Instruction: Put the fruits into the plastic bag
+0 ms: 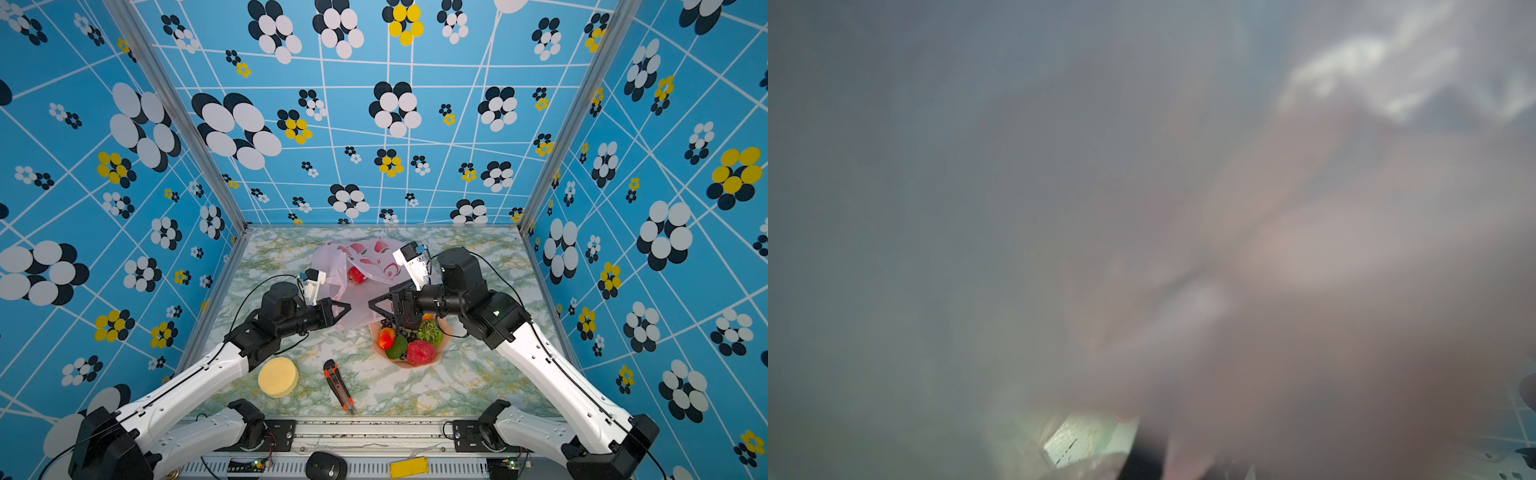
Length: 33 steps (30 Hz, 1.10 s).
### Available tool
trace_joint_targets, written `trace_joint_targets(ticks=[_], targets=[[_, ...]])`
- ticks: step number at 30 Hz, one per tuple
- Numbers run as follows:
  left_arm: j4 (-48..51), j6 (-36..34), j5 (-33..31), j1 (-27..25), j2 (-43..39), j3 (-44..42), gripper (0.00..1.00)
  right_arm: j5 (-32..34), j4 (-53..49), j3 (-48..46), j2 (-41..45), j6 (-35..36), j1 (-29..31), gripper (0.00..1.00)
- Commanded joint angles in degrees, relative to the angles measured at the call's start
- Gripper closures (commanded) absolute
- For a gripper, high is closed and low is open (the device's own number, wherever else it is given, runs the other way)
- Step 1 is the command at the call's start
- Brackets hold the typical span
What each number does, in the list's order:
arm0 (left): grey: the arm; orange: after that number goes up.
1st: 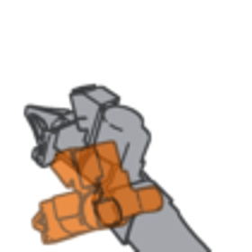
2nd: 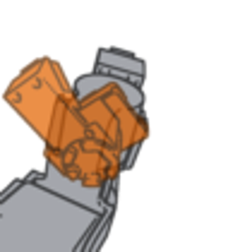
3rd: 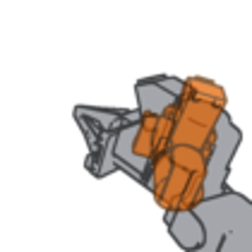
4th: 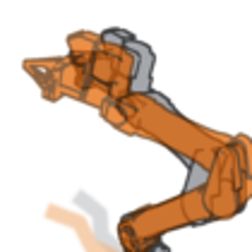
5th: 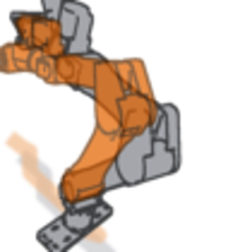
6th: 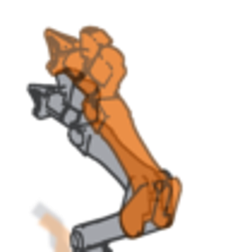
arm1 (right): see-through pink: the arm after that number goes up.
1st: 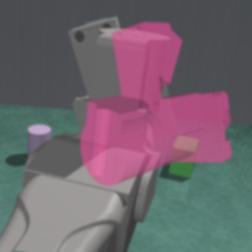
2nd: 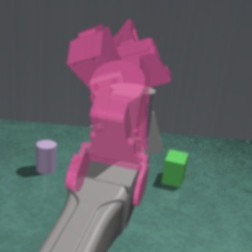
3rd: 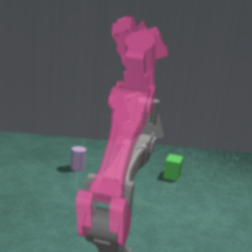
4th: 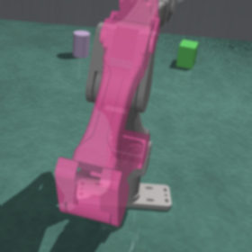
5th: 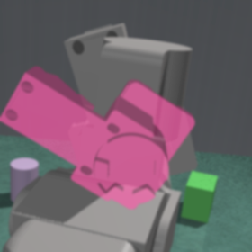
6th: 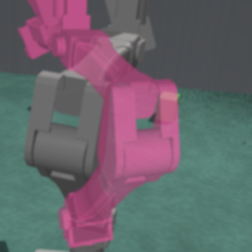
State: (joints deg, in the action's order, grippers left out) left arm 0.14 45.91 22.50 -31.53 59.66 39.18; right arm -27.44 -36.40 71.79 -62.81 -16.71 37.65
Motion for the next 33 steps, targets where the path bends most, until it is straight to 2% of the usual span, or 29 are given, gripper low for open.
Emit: trace_joint_targets(ticks=[1,5,8,20,26,33], targets=[[1.01,0.14,-1.05,-0.36,-0.95,1.69,1.0,8.53,-16.15,-0.22,-1.23,3.93,0.12,0.19],[1.33,0.14,-1.67,-0.73,-1.03,2.19,1.0,12.87,-15.22,-4.32,-1.58,0.08,0.13,0.25],[2.23,-0.67,-1.5,-1.13,-0.82,3.04,1.0,15.88,-14.76,-6.41,-4.09,-2.1,0.11,0.26],[4.25,-2.23,-2.24,-2.64,0.37,5.03,1.0,27.79,-13.81,-3.97,-18.17,-2.38,0.11,0.09],[4.43,-2.75,-2.64,-2.62,0.67,5.03,1.0,30.58,-12.57,-2.19,-23.47,-1.44,0.05,0.09],[4.33,-3.37,-2.15,-2.68,2.1,5.55,1.0,32.1,-11.9,1.4,-29.33,-1.3,-0.05,0.13]])
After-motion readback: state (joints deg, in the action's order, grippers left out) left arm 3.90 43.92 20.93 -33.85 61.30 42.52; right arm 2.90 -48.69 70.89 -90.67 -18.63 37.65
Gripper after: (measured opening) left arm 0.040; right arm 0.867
